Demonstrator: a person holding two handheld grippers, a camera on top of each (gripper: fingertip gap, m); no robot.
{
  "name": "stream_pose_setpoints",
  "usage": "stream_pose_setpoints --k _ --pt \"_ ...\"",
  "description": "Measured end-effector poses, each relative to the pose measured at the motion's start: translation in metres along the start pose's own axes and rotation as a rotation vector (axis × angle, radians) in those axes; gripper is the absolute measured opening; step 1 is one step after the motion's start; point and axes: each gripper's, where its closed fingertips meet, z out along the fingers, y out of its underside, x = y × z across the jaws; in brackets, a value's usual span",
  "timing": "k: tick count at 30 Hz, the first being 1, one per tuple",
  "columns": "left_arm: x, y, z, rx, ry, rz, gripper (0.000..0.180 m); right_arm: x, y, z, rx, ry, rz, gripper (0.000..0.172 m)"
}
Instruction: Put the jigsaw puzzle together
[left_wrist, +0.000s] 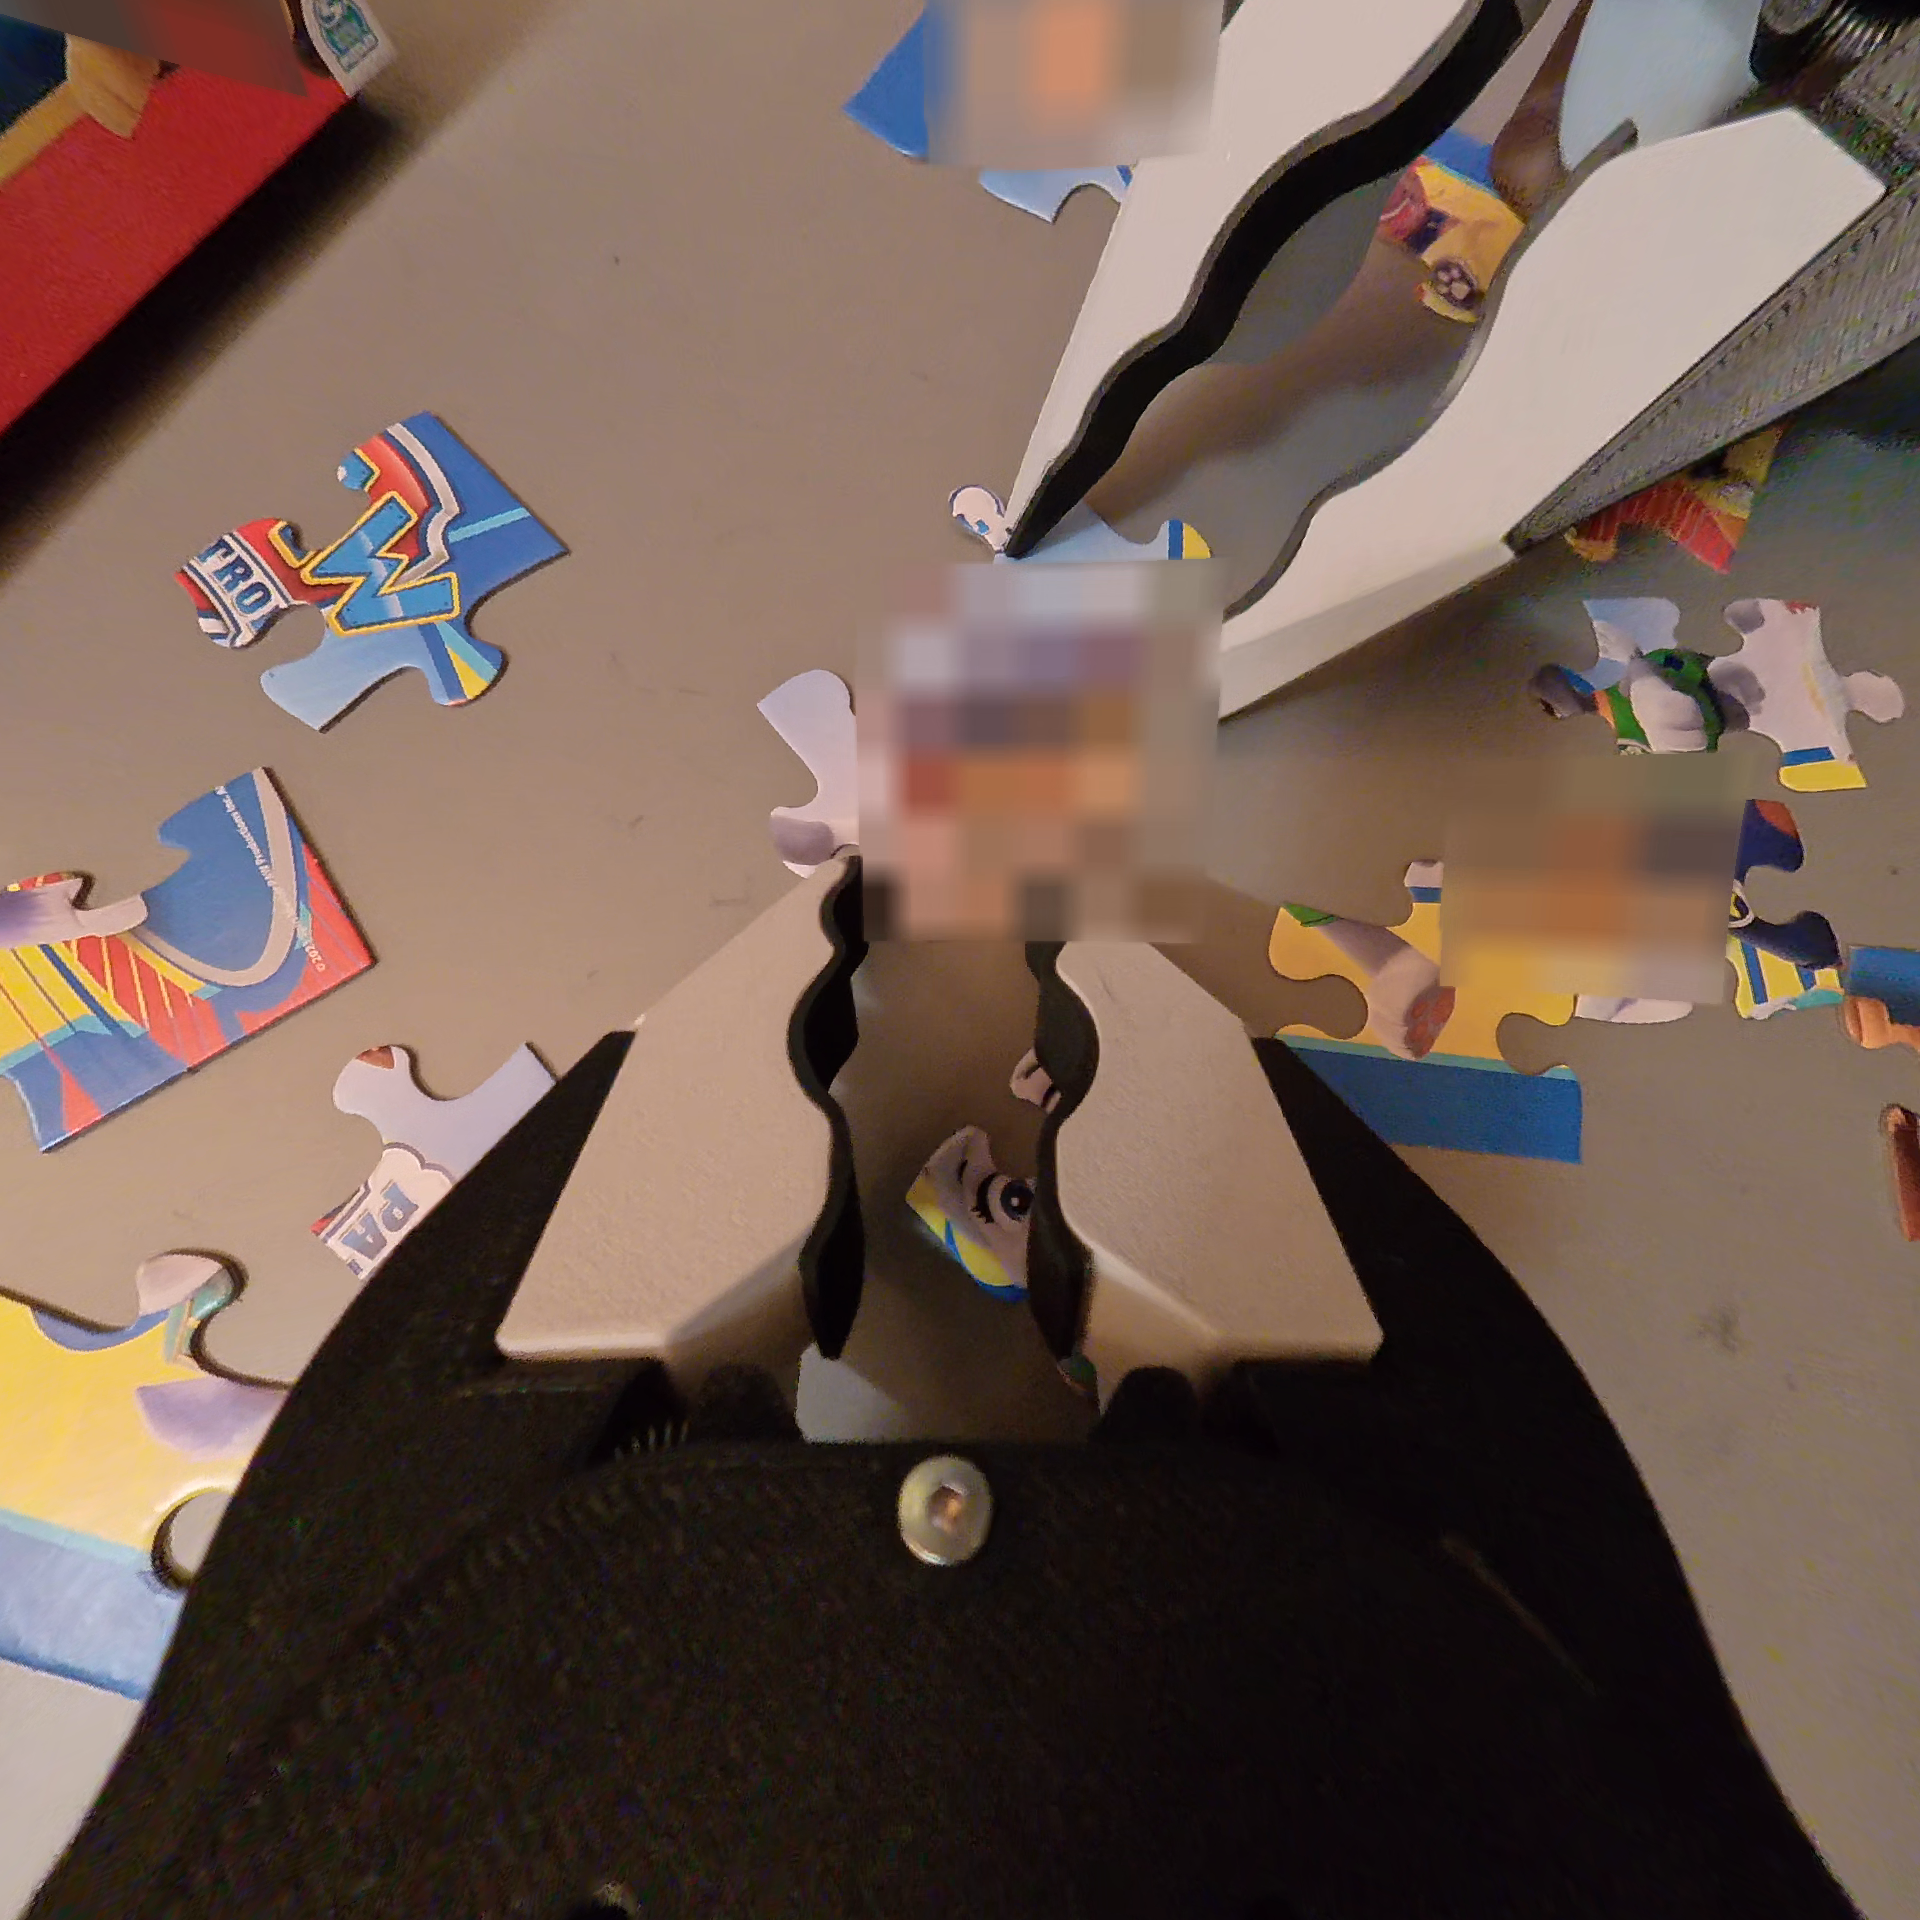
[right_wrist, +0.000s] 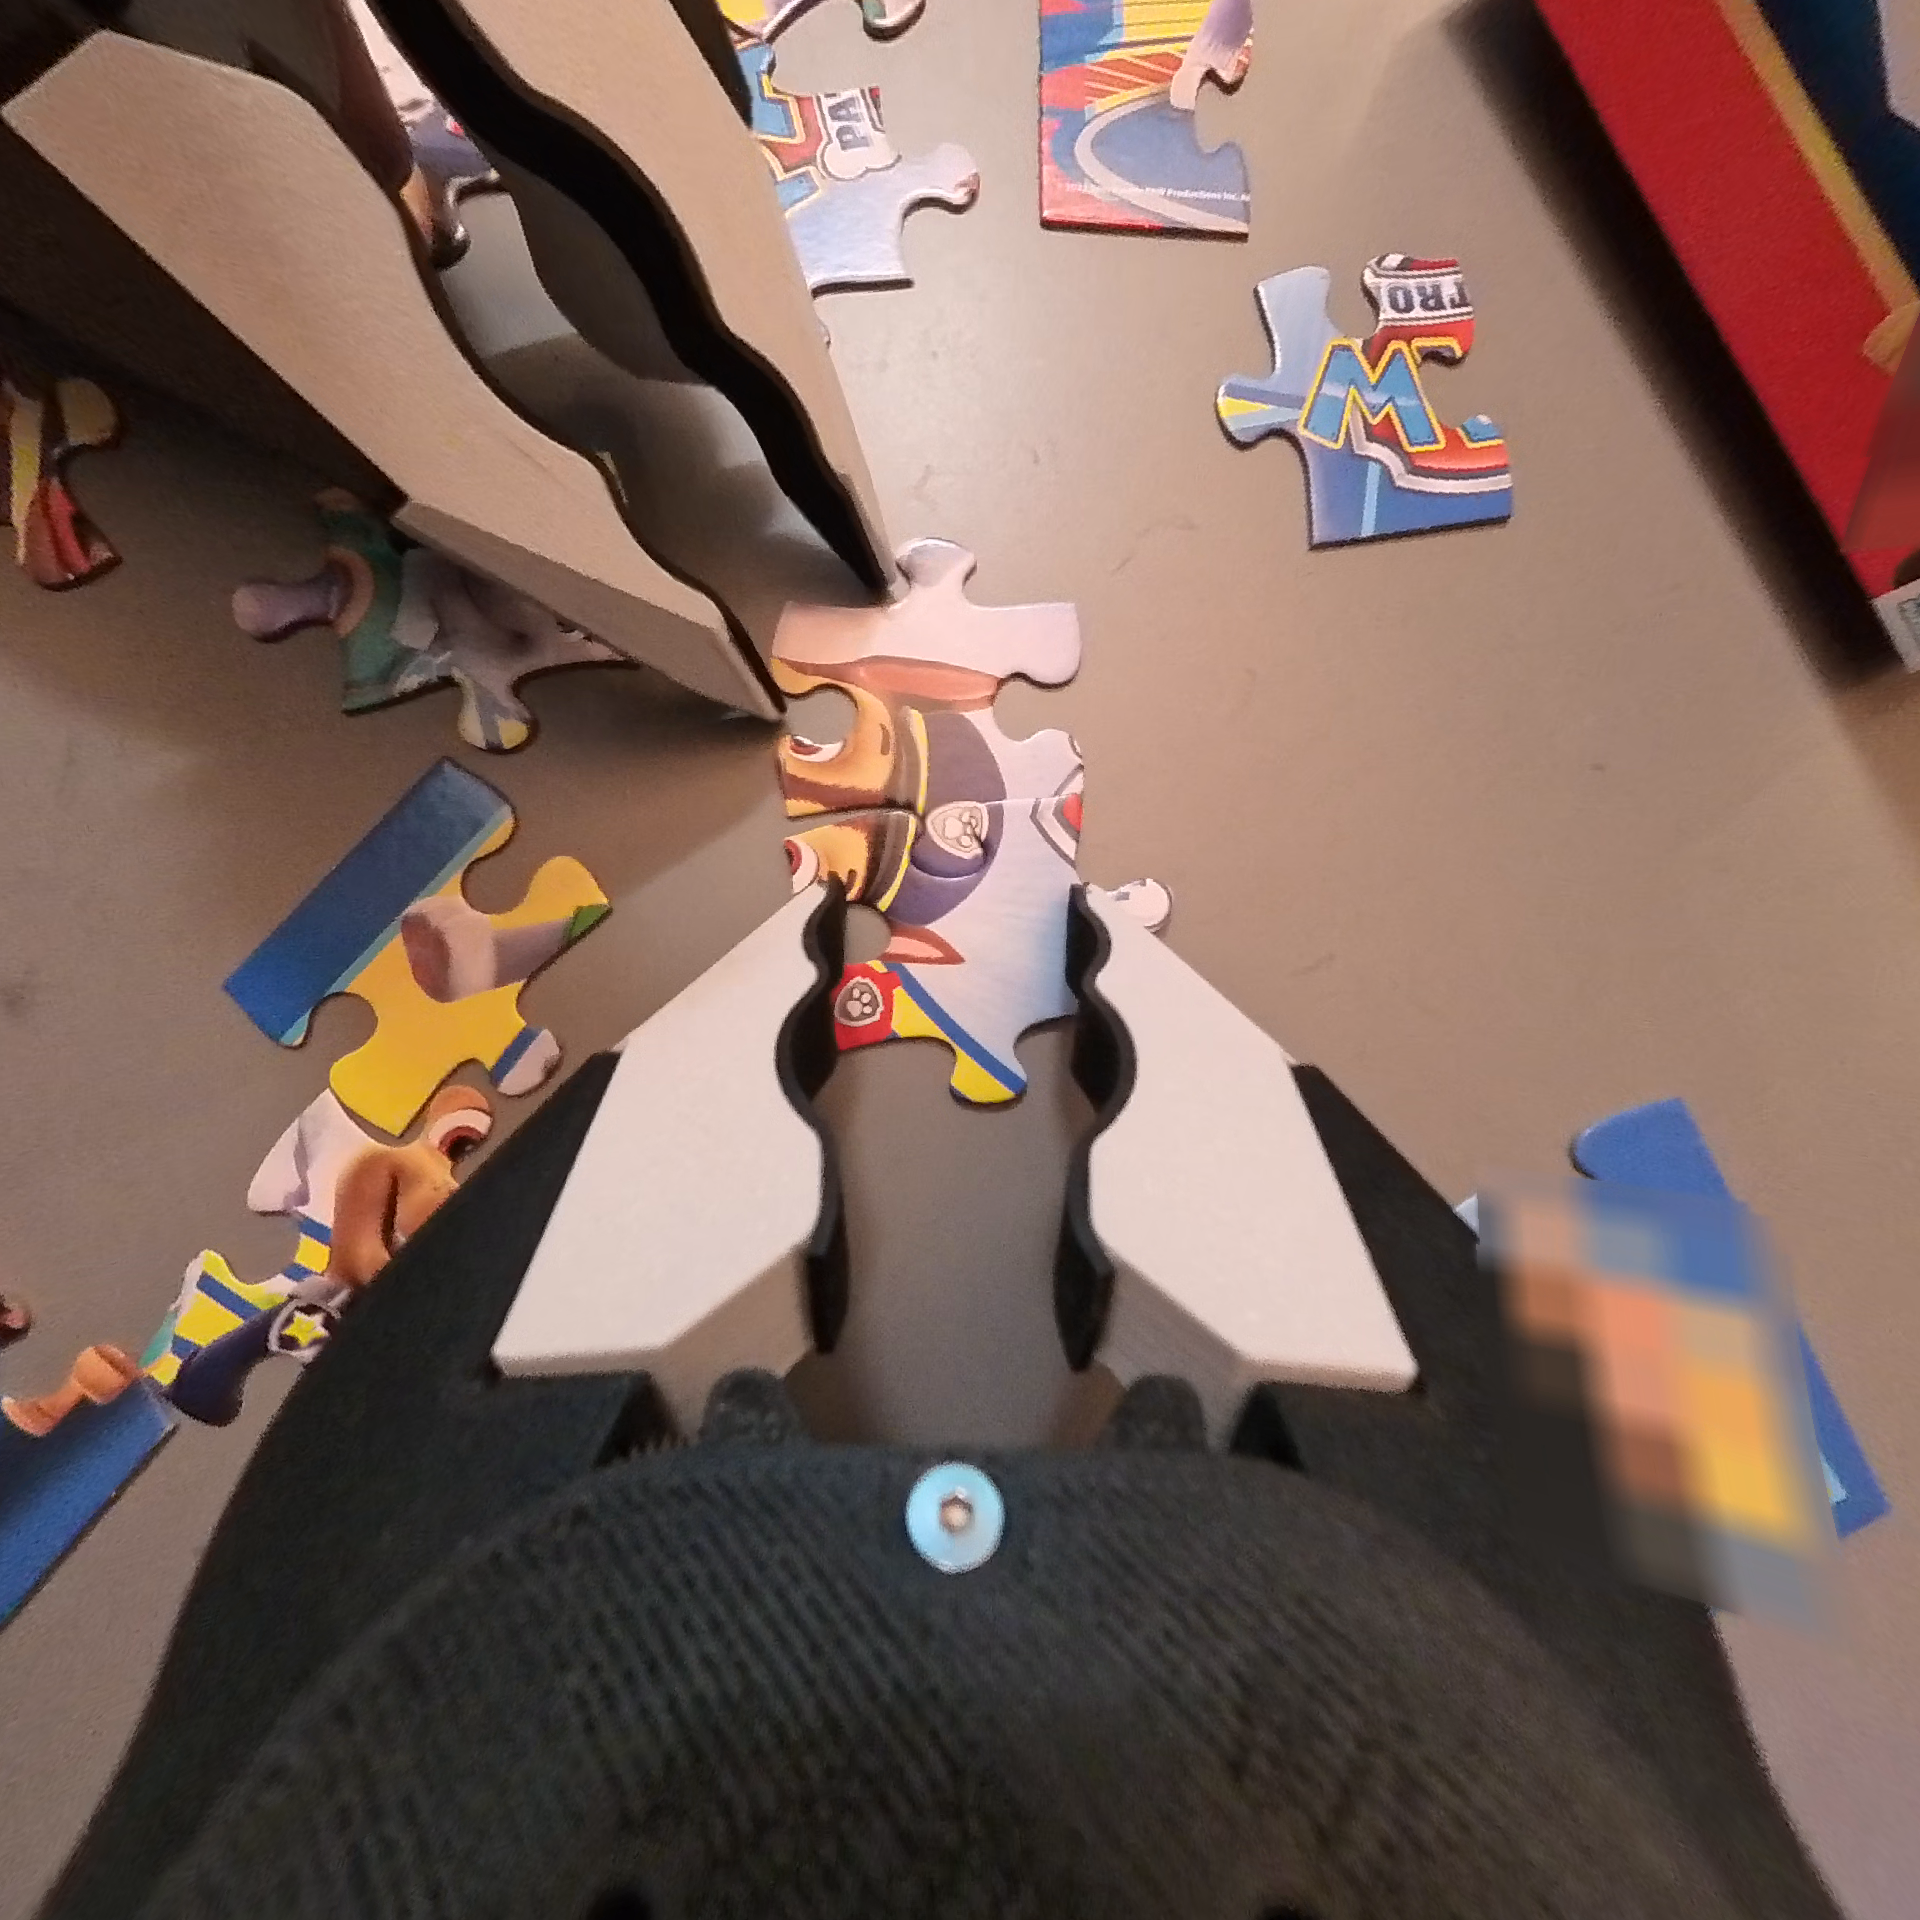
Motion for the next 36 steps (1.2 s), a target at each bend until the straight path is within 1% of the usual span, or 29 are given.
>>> stream_pose_setpoints --k 2,4,6,9,14,19,36 --pt "0.000 0.000 0.000 0.001 0.001 -0.001 0.029 -0.001 -0.001 0.000 -0.004 0.009 0.004 0.042" --pt "0.001 0.000 0.000 0.000 0.002 0.000 0.029 -0.003 -0.003 -0.001 0.005 -0.008 0.021 0.049" --pt "0.001 0.000 0.000 0.000 0.004 0.001 0.030 -0.001 -0.007 -0.002 0.026 -0.007 0.034 0.049" --pt "0.002 0.000 0.000 -0.002 0.007 -0.001 0.031 0.001 -0.009 -0.001 0.029 0.004 0.028 0.048" --pt "0.002 0.000 0.000 -0.002 0.007 0.000 0.031 -0.006 -0.010 0.007 0.026 -0.017 0.000 0.044" --pt "0.002 0.001 0.000 -0.002 0.009 0.001 0.031 -0.002 -0.008 0.006 0.027 -0.013 0.020 0.046" --pt "0.004 0.000 -0.001 -0.002 0.022 -0.005 0.032 0.011 -0.008 0.003 0.043 0.011 0.088 0.046"
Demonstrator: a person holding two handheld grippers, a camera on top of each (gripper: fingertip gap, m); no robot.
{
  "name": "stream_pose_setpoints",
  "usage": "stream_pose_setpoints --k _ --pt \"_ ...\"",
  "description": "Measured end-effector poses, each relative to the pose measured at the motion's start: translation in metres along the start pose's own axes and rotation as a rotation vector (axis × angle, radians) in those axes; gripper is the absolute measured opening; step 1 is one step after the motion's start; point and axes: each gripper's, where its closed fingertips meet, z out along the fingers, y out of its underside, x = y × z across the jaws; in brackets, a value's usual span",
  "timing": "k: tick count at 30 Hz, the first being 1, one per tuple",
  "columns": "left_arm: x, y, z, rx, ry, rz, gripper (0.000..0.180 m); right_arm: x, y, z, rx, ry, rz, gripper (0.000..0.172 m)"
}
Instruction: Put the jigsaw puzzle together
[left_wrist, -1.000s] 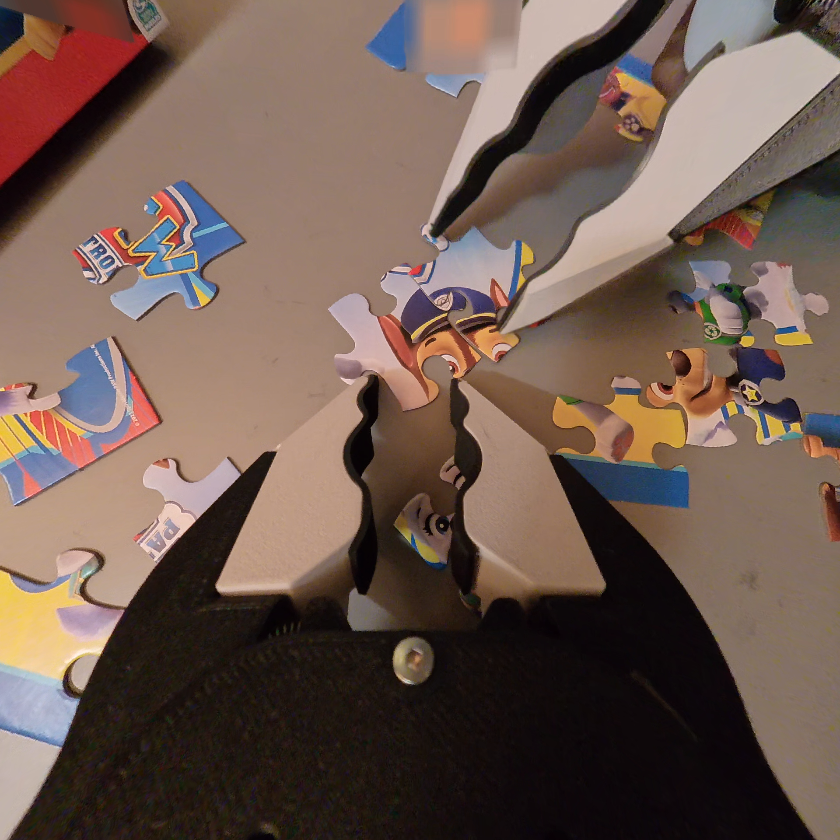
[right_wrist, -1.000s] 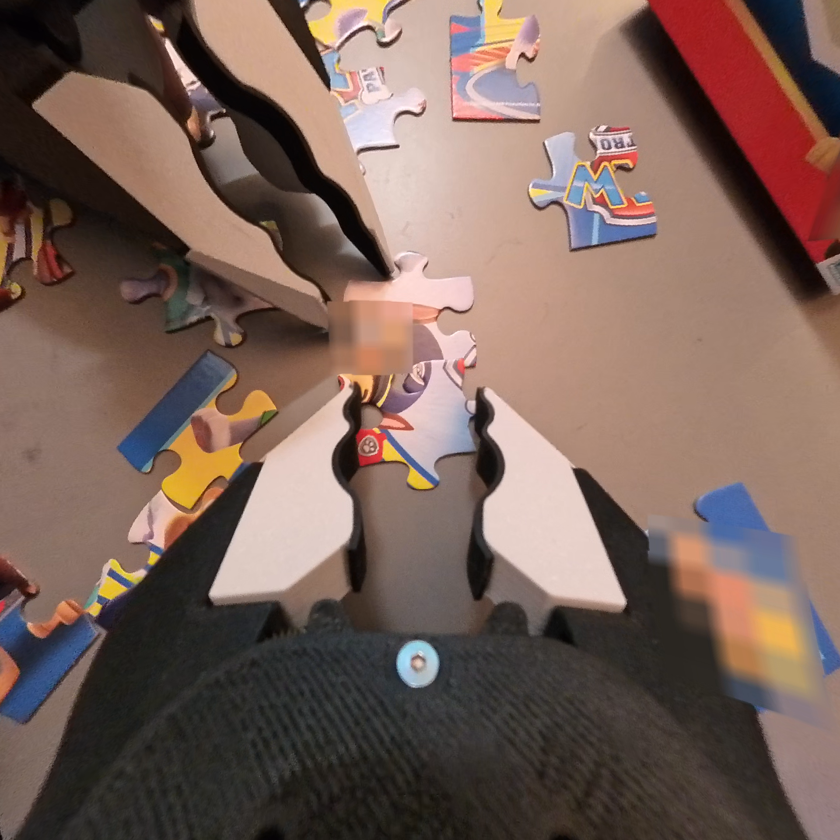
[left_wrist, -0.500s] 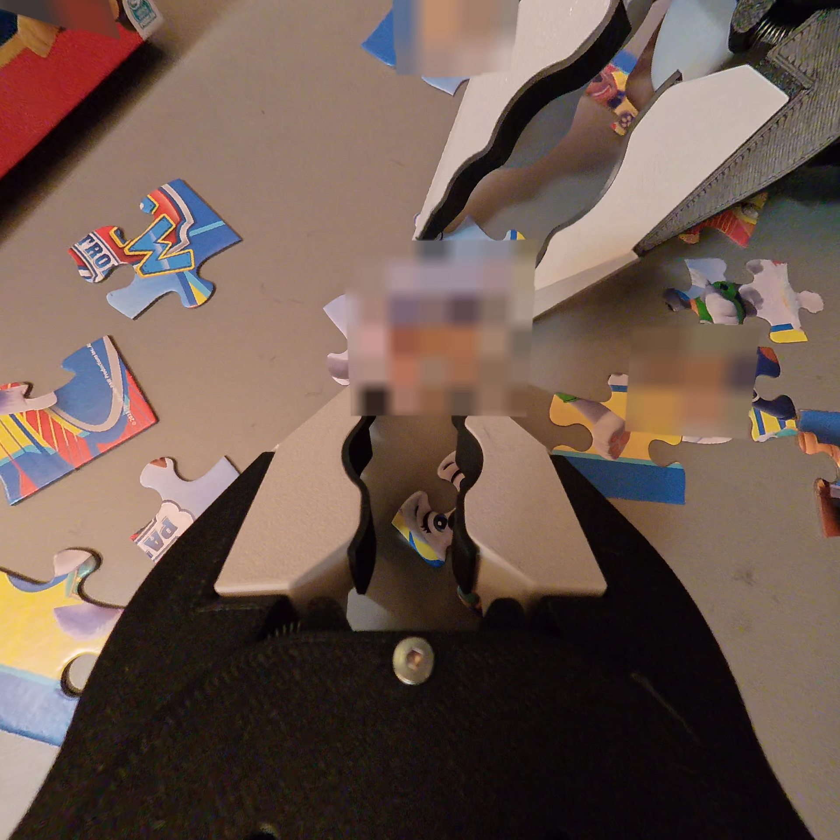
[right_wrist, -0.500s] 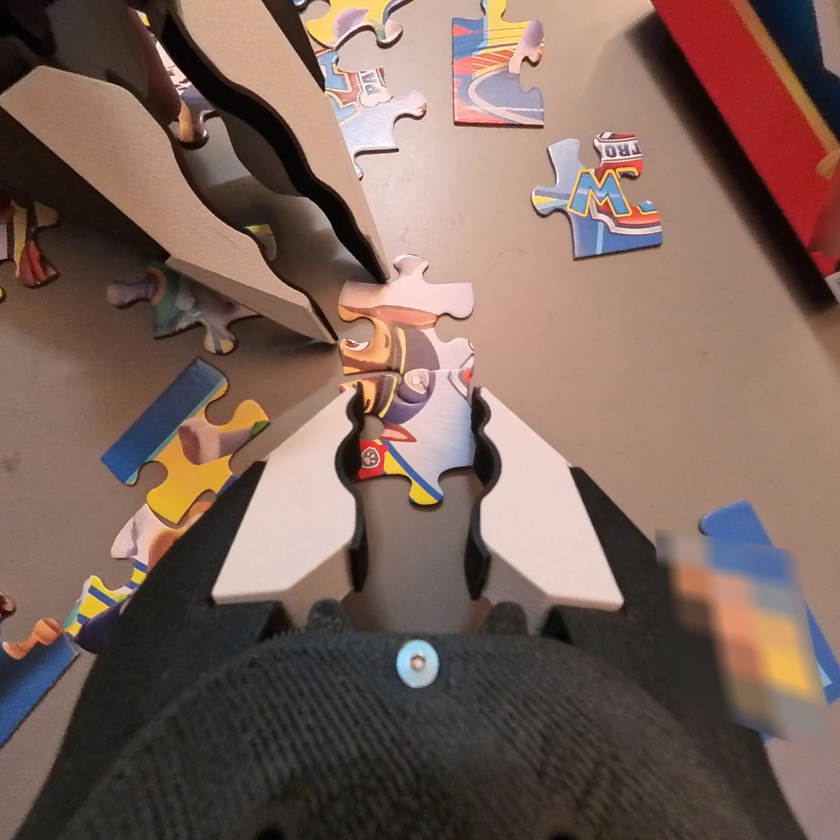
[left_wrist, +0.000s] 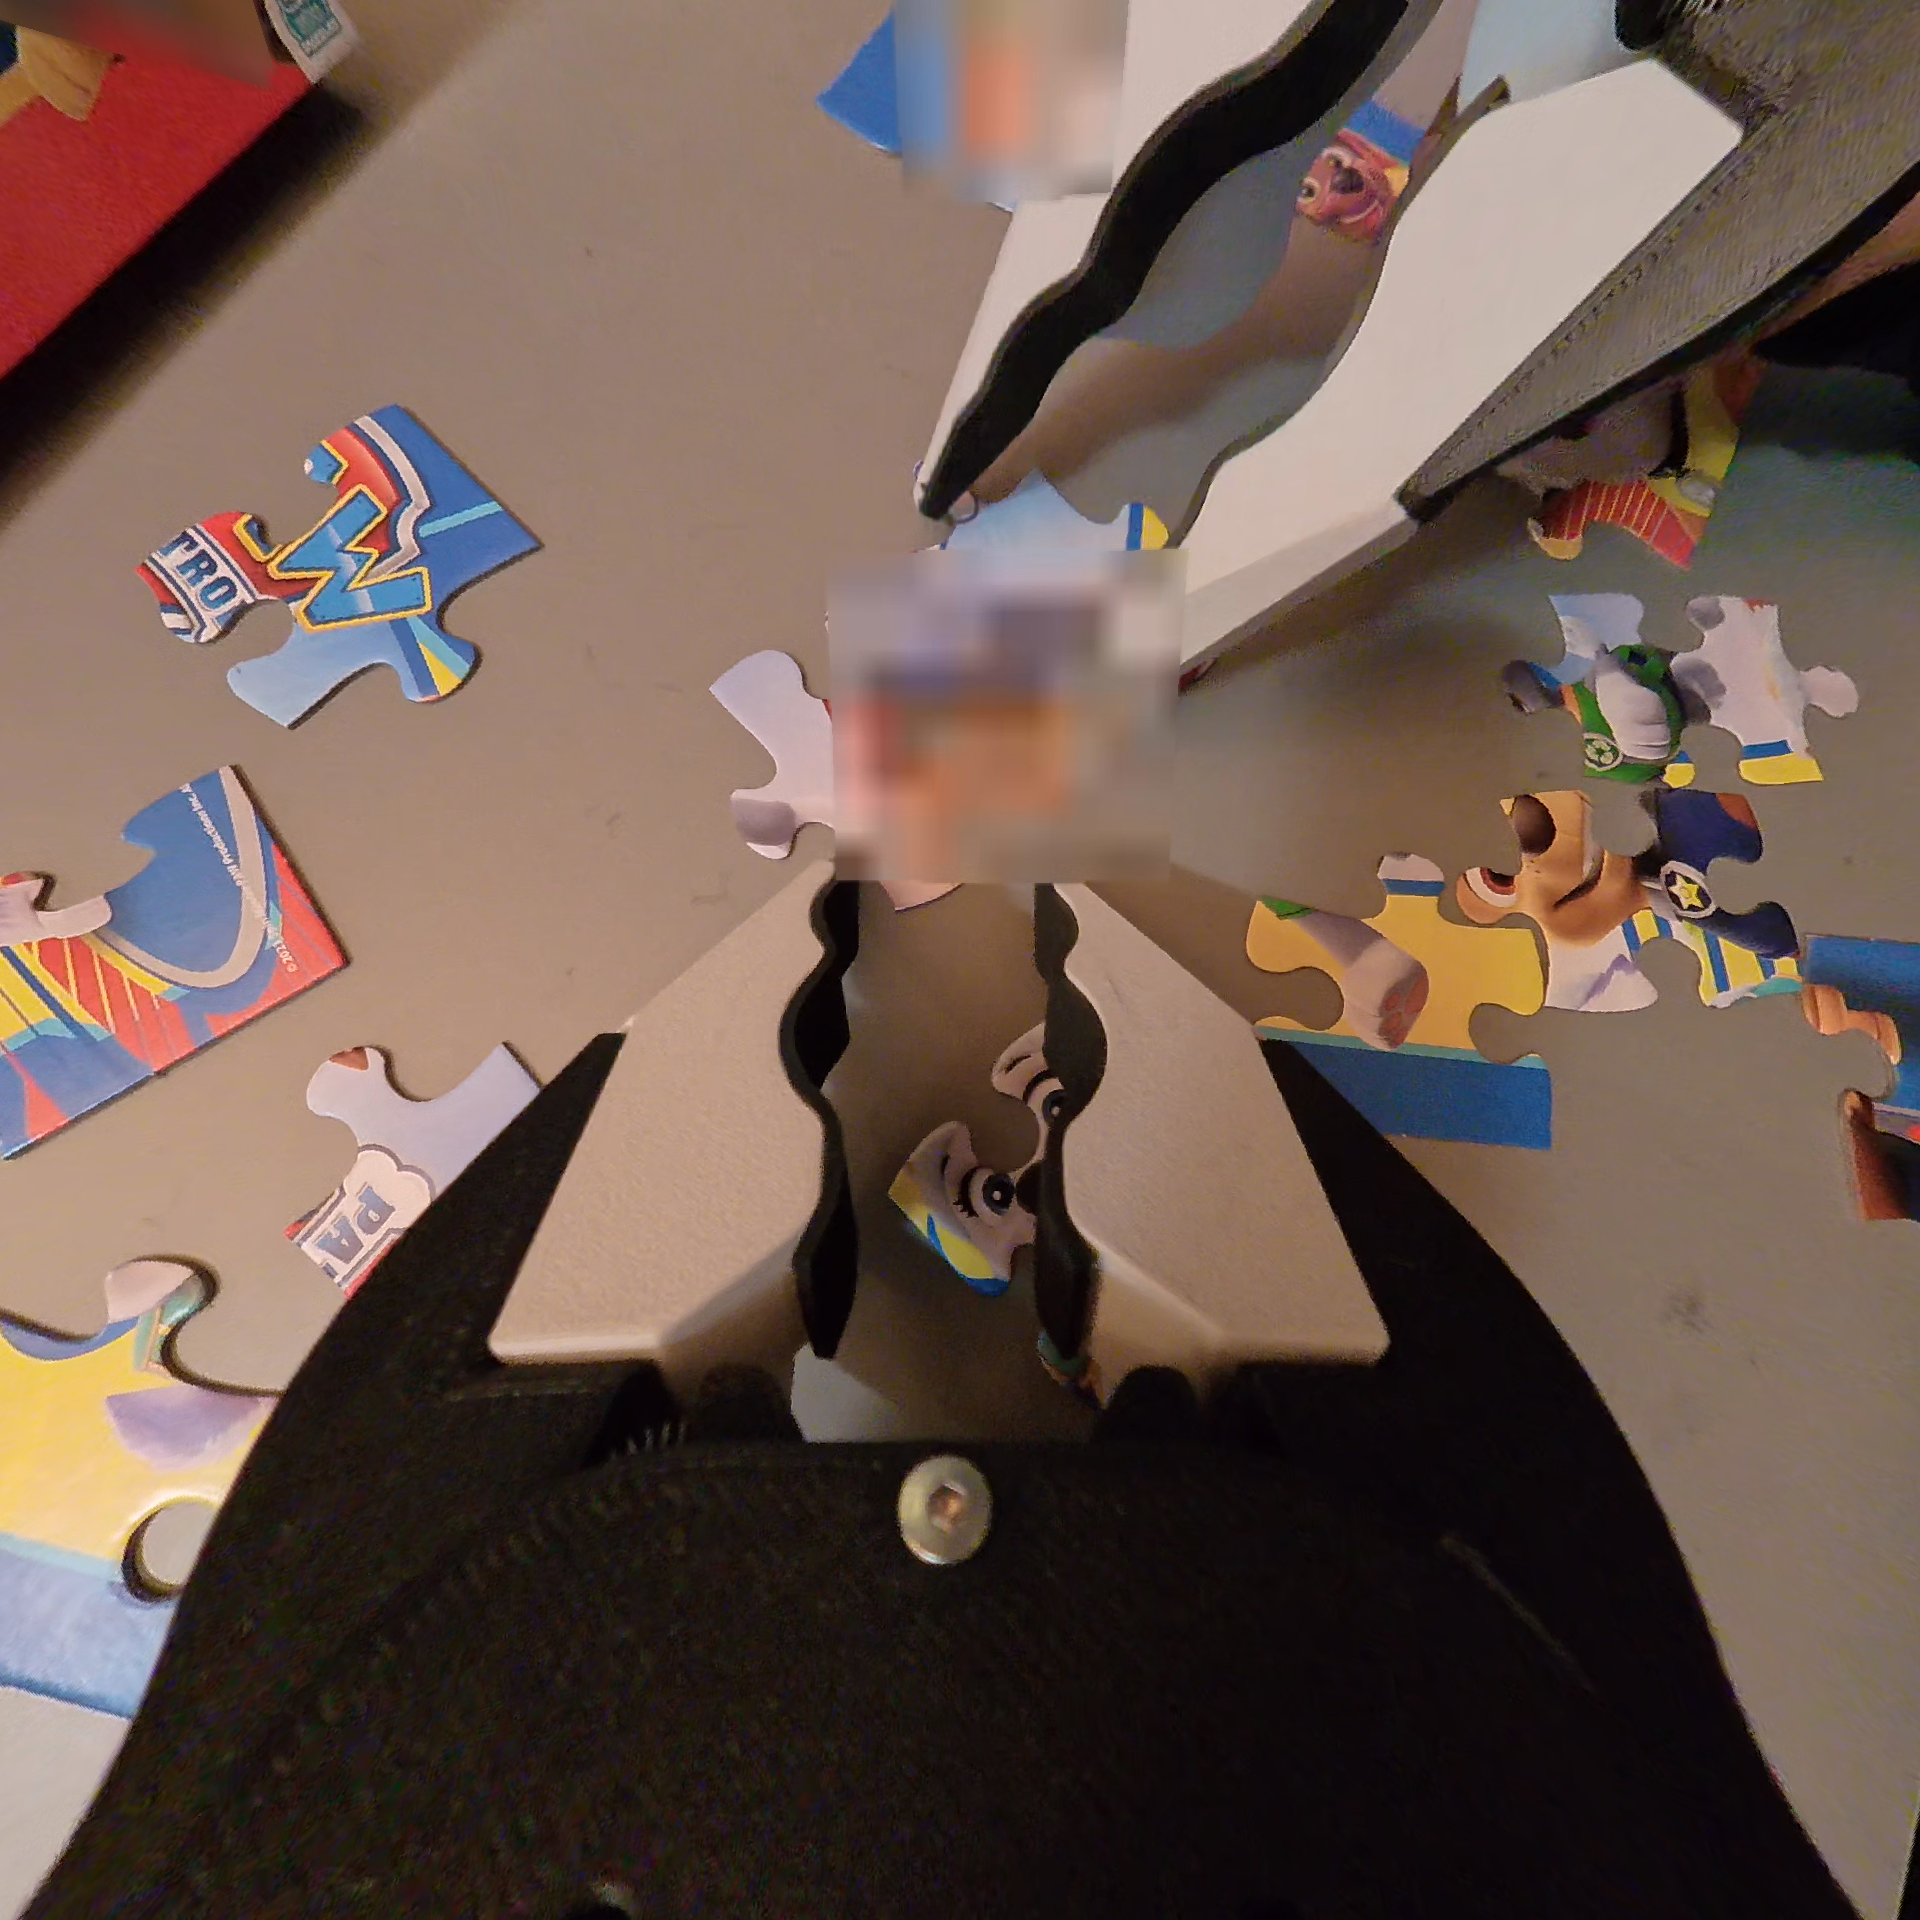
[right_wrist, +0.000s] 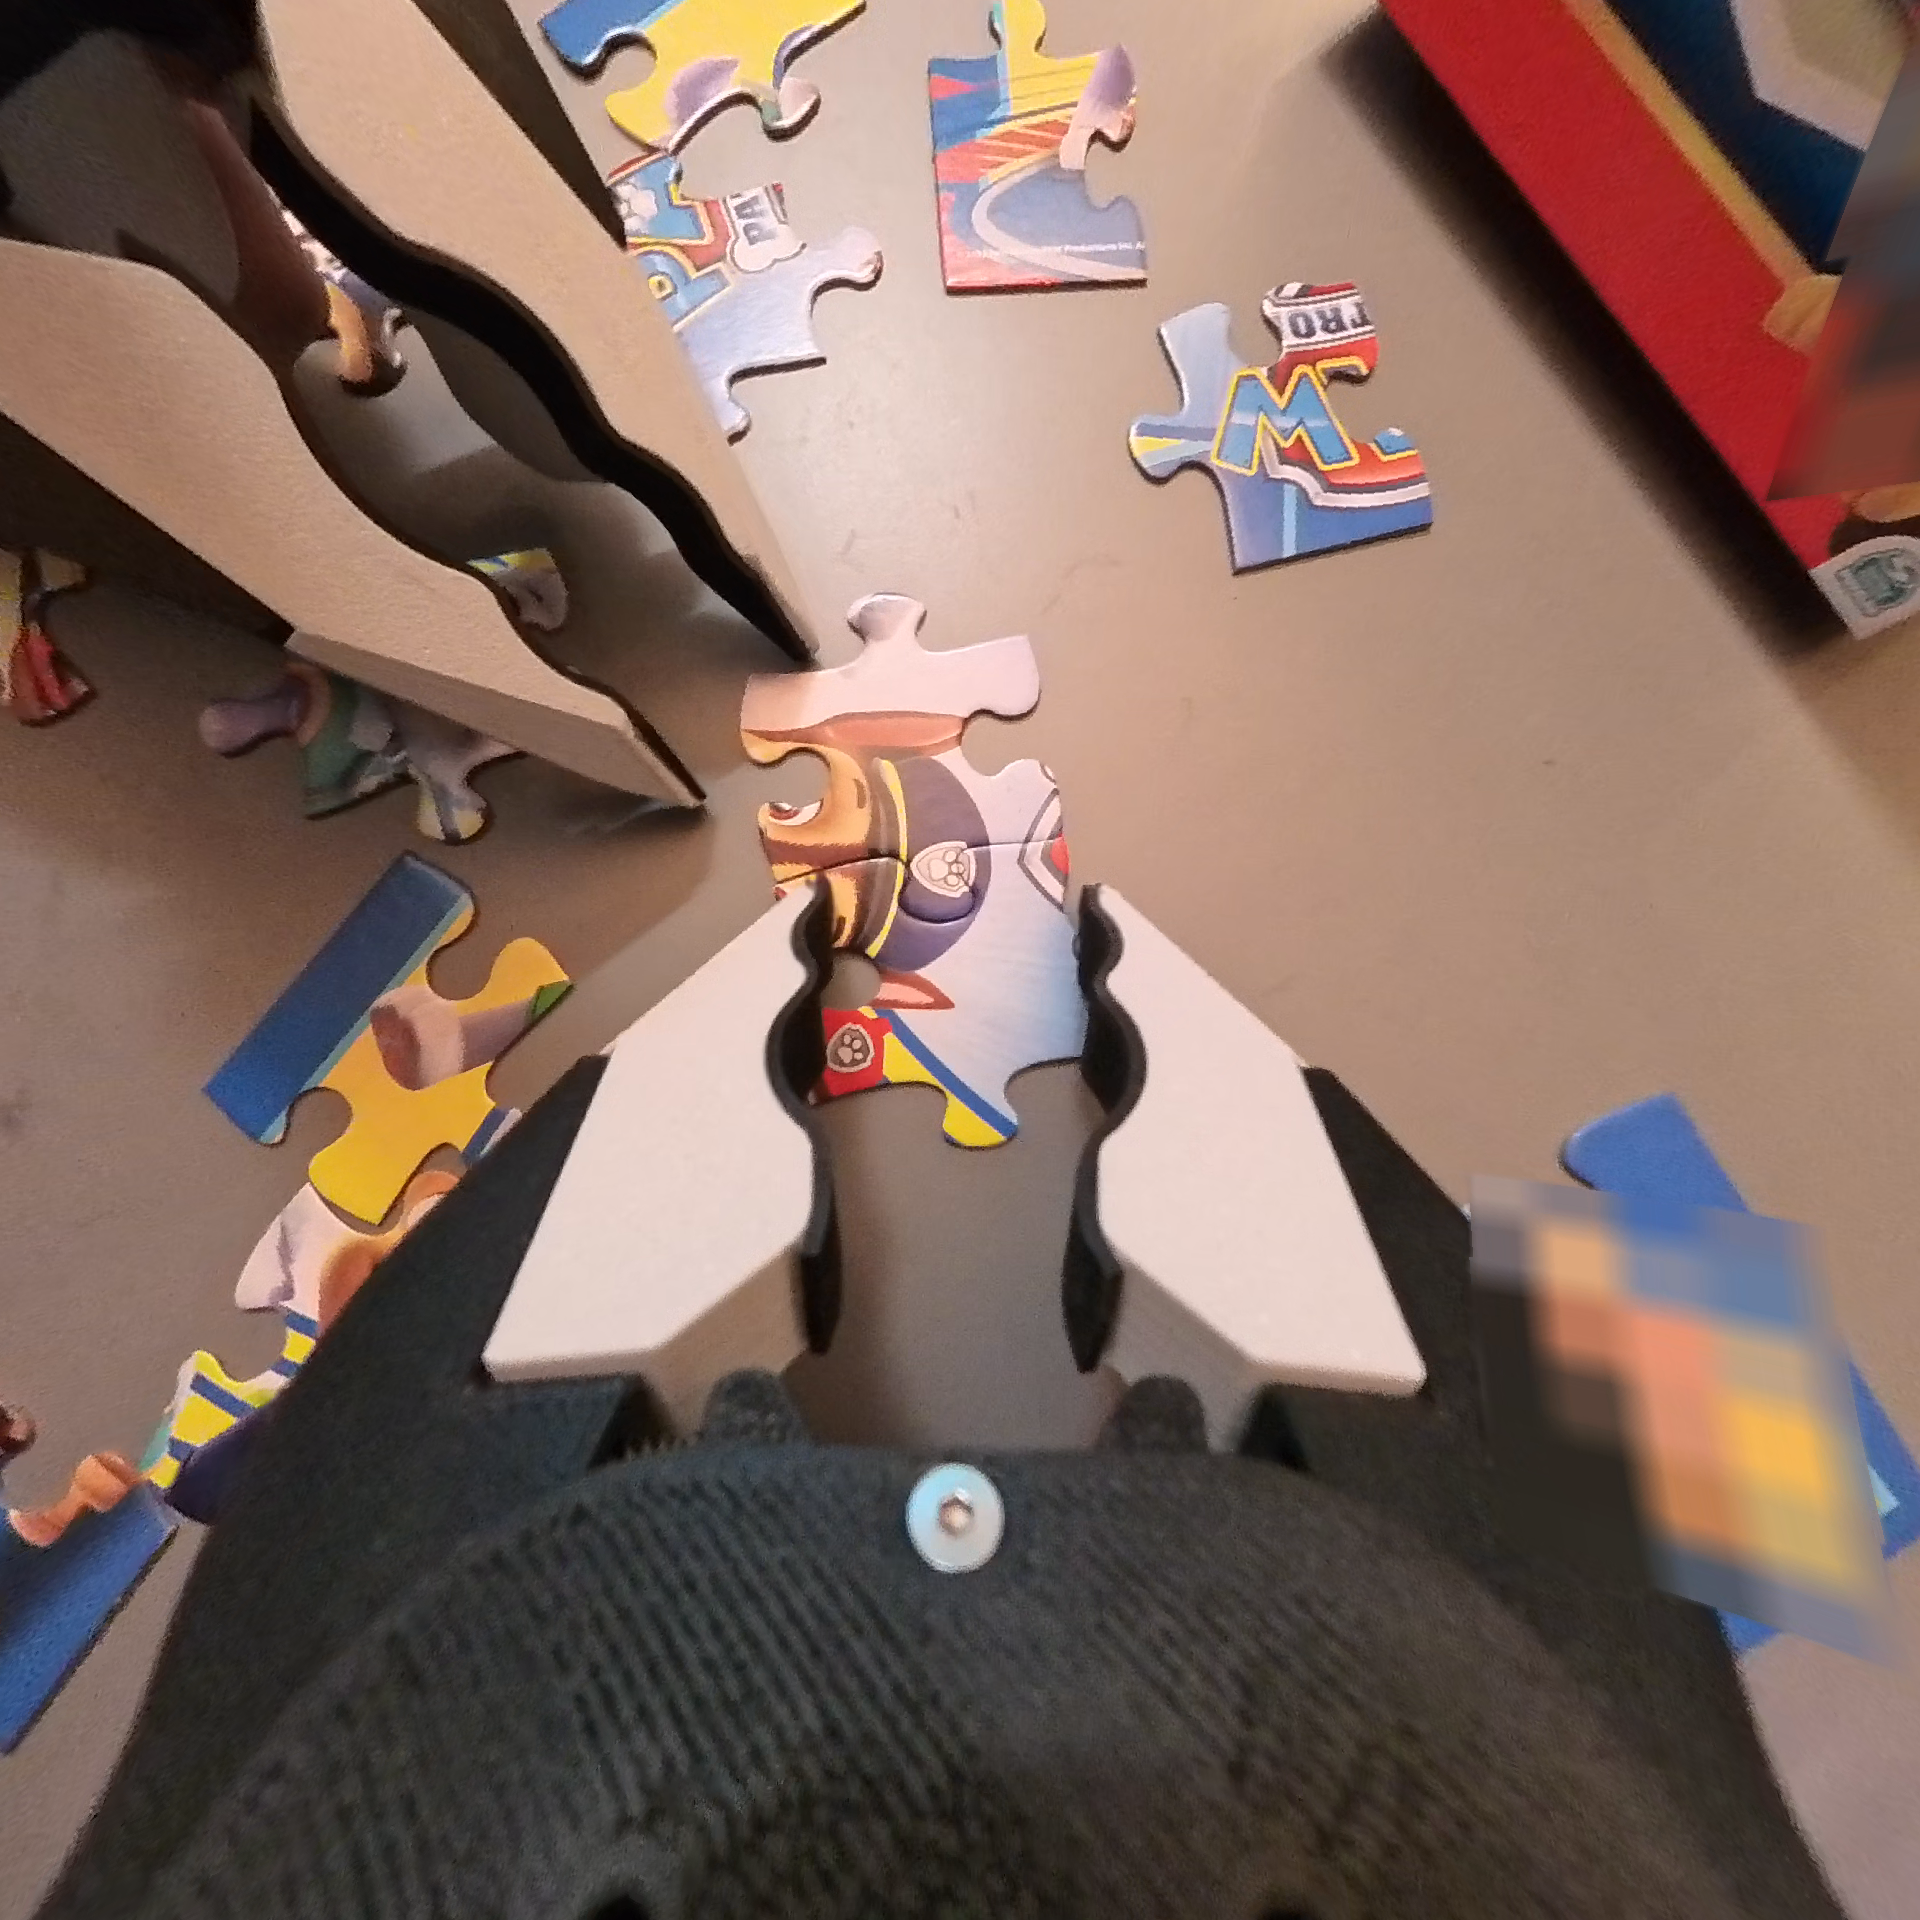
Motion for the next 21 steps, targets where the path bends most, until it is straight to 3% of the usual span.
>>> stream_pose_setpoints --k 7,10,13,16,21 --pt "-0.001 0.000 -0.001 -0.006 -0.003 0.002 0.037 -0.002 -0.002 -0.006 0.033 -0.015 0.024 0.044" --pt "-0.015 -0.013 -0.012 0.057 -0.074 0.013 0.048 -0.006 -0.005 -0.009 0.063 -0.018 0.004 0.033" --pt "-0.015 -0.030 -0.019 0.098 -0.027 0.036 0.053 -0.006 -0.005 -0.011 0.071 -0.005 -0.004 0.026" --pt "-0.007 -0.033 -0.012 0.054 0.039 0.094 0.061 -0.006 -0.003 -0.011 0.061 -0.009 0.011 0.027" --pt "-0.003 -0.032 0.010 -0.007 0.023 0.188 0.062 -0.007 -0.003 -0.007 0.063 -0.007 0.001 0.027"
